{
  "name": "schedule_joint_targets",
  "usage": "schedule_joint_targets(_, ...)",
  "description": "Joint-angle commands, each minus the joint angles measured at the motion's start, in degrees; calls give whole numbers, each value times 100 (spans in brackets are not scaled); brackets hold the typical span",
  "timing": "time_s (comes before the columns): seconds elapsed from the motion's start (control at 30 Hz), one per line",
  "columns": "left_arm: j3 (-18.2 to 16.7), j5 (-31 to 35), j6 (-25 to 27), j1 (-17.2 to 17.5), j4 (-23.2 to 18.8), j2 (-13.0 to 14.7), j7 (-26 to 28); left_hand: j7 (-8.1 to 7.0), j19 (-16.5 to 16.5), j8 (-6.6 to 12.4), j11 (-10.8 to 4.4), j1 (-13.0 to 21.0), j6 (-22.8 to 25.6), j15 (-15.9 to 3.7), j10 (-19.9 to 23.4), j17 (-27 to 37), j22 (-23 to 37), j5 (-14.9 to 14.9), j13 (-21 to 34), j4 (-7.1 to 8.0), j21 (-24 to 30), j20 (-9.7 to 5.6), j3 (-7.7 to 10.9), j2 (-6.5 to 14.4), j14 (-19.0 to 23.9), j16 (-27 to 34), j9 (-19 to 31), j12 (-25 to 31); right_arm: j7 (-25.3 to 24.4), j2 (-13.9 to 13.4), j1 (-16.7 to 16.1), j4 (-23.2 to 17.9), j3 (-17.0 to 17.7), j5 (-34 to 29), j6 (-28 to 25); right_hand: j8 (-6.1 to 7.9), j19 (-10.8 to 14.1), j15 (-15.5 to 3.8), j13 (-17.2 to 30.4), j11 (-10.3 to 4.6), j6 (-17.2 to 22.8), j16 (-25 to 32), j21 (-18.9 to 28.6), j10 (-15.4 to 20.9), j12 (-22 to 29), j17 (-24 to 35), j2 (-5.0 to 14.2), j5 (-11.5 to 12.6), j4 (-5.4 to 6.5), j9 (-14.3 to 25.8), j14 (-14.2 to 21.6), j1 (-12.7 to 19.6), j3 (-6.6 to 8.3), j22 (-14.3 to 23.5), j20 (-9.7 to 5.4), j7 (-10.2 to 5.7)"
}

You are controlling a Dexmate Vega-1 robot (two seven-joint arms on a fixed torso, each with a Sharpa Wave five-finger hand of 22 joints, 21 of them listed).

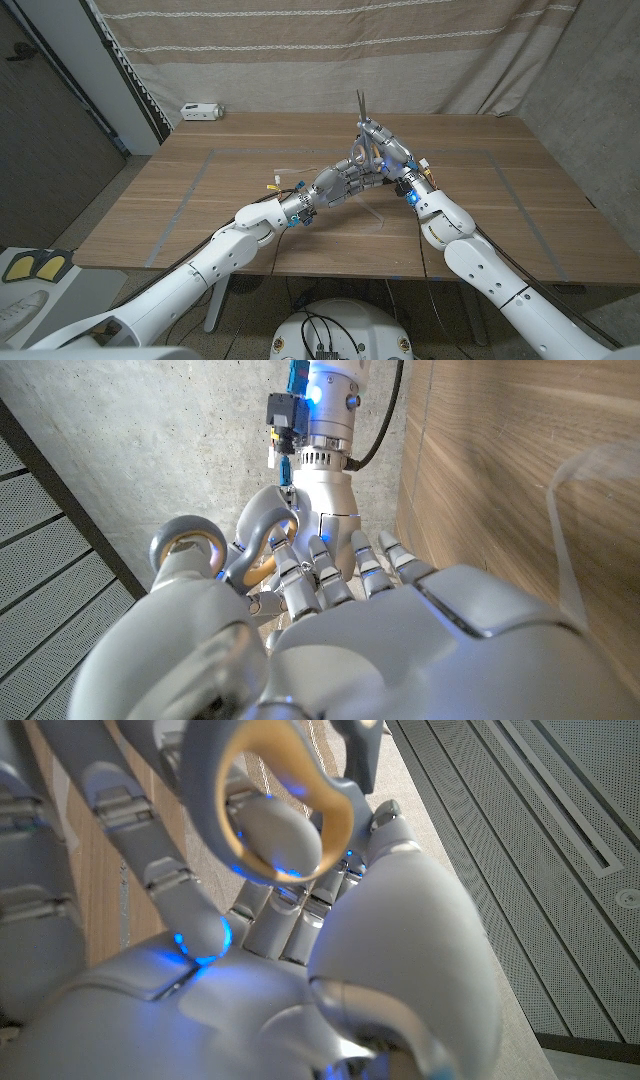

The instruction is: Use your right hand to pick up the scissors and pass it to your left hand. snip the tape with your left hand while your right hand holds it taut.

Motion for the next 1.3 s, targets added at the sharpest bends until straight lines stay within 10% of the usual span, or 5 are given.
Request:
schedule_joint_targets(0.03,1,-13,25,-7,-9,-9,18,79,54,31,27,60,-129,-299,65,37,7,31,53,-26,31,-13,32,3,76,39,33,43,-94,-31,17,9,-31,-183,42,14,-28,-110,14,-32,40,-6,68,10,-27,10,730,26,18,22,70,775,-9,13,-957,-60)
schedule_joint_targets(1.3,25,35,-163,-10,-10,-109,-17,217,84,206,-40,284,131,-388,138,152,-12,63,267,-92,81,-43,143,43,148,110,74,131,-922,-94,-125,-259,-151,-1129,195,11,-163,-110,18,-37,58,-35,208,24,-50,9,727,31,25,25,63,766,-28,-15,-958,-68)
